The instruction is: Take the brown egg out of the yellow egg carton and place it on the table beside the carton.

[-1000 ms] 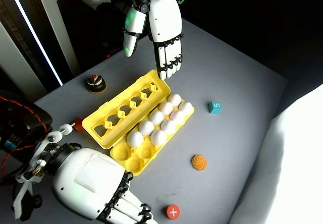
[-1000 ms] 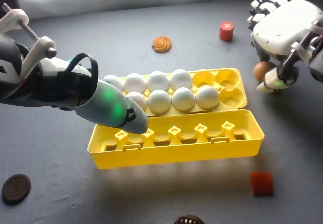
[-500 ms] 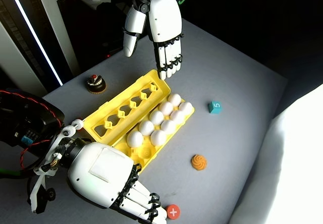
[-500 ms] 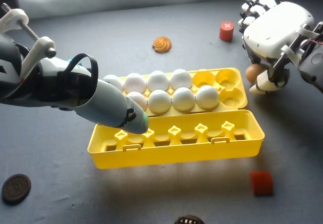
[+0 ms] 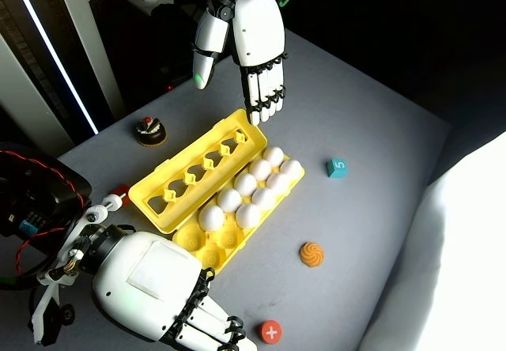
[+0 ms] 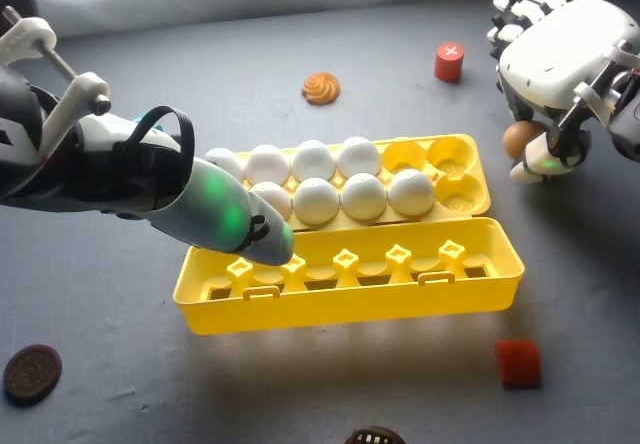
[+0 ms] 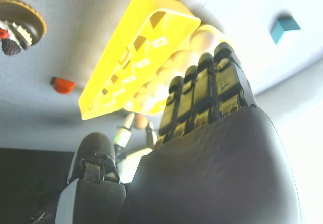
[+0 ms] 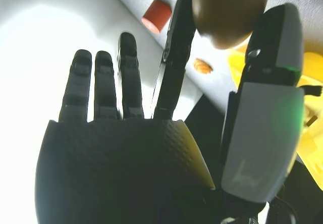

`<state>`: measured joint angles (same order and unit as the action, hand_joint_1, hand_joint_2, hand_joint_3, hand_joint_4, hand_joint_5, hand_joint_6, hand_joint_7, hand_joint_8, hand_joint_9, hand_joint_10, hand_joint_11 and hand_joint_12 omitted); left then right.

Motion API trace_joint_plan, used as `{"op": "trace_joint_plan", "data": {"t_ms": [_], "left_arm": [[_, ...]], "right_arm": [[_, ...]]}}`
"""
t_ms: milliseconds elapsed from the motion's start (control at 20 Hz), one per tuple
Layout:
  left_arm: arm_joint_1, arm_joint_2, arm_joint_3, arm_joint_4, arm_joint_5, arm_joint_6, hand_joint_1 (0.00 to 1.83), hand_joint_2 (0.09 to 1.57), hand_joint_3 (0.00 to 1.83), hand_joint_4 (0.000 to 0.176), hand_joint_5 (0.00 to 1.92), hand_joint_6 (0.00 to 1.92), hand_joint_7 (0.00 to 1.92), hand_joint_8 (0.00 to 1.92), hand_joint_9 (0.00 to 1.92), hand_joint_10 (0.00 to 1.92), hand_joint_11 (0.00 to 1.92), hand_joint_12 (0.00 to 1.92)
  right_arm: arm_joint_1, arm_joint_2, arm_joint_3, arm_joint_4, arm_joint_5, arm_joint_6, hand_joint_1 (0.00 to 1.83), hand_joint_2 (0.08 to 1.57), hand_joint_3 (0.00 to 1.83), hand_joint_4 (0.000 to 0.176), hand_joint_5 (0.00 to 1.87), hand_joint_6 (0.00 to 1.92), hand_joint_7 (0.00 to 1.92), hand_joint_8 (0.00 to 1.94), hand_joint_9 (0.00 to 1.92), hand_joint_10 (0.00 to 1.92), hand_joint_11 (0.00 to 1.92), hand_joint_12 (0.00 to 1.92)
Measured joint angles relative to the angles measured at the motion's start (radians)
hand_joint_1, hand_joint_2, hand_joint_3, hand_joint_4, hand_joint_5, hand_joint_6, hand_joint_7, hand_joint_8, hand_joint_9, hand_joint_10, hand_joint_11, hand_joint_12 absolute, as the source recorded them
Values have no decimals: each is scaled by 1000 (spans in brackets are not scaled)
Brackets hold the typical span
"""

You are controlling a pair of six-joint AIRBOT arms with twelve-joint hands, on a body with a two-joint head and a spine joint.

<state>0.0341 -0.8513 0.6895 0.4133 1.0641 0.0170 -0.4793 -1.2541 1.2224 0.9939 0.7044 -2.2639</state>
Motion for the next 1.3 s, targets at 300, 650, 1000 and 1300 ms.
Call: {"op": "trace_joint_plan", "data": {"t_ms": [300, 650, 1000, 1300], "left_arm": [[0, 0, 0, 0, 0, 0, 0, 1220, 0, 0, 36, 0, 1, 0, 0, 0, 0, 0], [0, 0, 0, 0, 0, 0, 0, 1227, 2, 0, 68, 10, 30, 9, 0, 0, 0, 0], [0, 0, 0, 0, -1, -3, 0, 1231, 4, 0, 35, 1, 3, 0, 0, 0, 0, 0], [0, 0, 2, 1, 0, -4, 0, 1226, 1, 0, 51, 7, 13, 5, 0, 0, 0, 0]], "right_arm": [[-1, 0, -2, -1, 0, 0, 859, 741, 0, 101, 1173, 0, 202, 0, 0, 0, 0, 0], [-1, 7, -16, -2, 3, -7, 767, 693, 0, 126, 1056, 8, 125, 6, 0, 0, 0, 0], [31, 100, -138, 0, 14, -16, 738, 699, 0, 127, 1029, 0, 121, 11, 0, 0, 0, 0], [73, 270, -303, -2, 32, -39, 725, 689, 0, 128, 1025, 9, 99, 6, 0, 0, 0, 0]]}}
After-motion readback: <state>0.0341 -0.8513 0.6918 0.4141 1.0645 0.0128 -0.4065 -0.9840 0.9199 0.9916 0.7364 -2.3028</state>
